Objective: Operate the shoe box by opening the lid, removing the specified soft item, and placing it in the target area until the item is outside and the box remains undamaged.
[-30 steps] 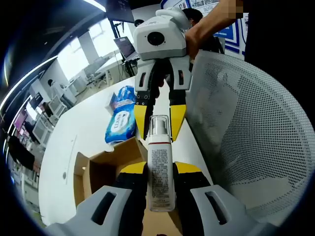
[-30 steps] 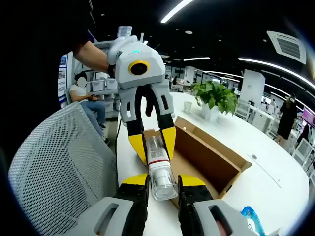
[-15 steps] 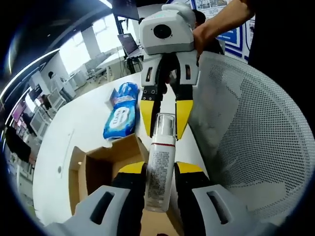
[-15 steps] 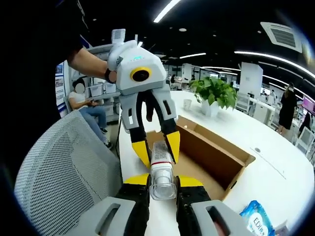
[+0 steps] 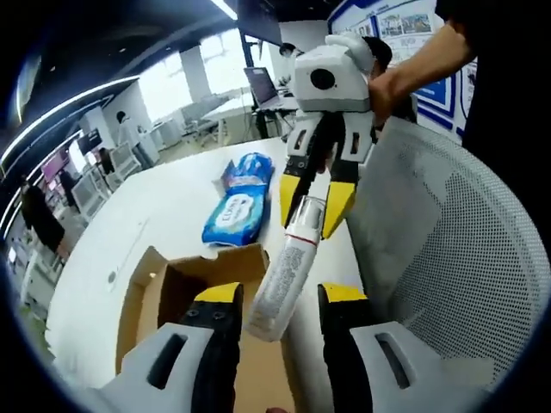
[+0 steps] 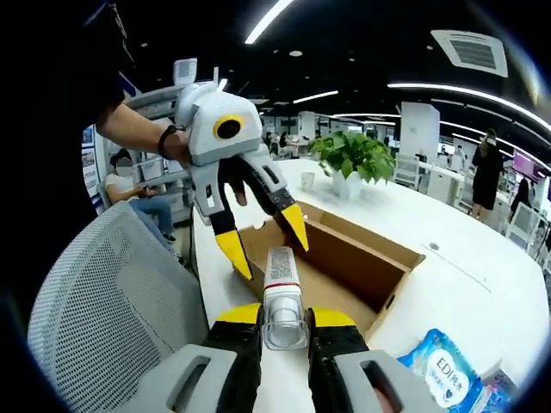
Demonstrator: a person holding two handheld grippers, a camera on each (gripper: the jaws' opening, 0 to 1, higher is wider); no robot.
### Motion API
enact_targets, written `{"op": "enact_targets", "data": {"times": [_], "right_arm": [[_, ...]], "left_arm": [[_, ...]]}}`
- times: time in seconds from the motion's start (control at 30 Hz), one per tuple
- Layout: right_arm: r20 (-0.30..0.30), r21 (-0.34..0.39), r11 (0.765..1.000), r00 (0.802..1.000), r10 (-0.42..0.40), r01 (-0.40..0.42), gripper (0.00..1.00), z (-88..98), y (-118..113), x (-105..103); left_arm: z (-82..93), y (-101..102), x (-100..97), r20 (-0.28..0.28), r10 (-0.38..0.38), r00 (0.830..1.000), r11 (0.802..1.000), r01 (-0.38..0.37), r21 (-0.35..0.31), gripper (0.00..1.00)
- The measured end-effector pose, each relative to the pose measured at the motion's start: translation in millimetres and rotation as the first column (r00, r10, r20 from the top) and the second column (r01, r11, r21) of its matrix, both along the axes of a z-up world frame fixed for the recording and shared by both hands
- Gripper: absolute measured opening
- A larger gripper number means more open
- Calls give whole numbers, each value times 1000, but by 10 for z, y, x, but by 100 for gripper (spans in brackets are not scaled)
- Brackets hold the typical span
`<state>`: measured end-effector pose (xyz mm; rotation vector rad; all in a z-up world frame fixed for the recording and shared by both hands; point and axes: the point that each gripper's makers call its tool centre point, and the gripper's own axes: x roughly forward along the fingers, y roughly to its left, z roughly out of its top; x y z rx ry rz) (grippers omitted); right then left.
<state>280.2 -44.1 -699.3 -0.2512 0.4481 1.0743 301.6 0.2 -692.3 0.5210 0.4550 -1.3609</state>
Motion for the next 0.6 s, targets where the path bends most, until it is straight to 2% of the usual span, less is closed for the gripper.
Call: {"op": "enact_targets", "data": {"times": [0.07, 0.17, 0.23, 0.33, 0.43, 0.5, 0.53, 0.6], "right_arm": [[-2, 5, 1000, 1000, -16, 16, 15, 10, -55, 21], [-5, 5, 999, 999, -39, 39, 15, 15, -151, 52], [-6, -1, 999, 999, -45, 45, 15, 5, -197, 59], [-1, -19, 997, 998, -69, 69, 15, -6, -303, 88], [-9, -8, 995, 995, -95, 95, 15, 1, -388, 123], [-20, 1, 993, 993, -116, 116, 15, 8, -461, 147], [-28, 8, 992, 992, -126, 126, 15, 12, -487, 157], [-43, 18, 990, 990, -138, 139, 15, 19, -545, 165]], "left_arm": [[50, 0, 41, -16, 51, 999, 998, -52, -42, 42], [73, 31, 102, -21, 112, 993, 991, -113, -69, 41], [57, 63, 131, -17, 138, 990, 988, -138, -67, 42], [28, 104, 158, -47, 177, 983, 980, -180, -81, 47], [3, 166, 203, -48, 221, 974, 971, -225, -84, 47], [-11, 207, 229, -61, 263, 963, 959, -268, -91, 46], [-34, 220, 217, -86, 272, 958, 956, -280, -93, 46], [-98, 258, 208, -98, 279, 955, 954, -287, -83, 47]]}}
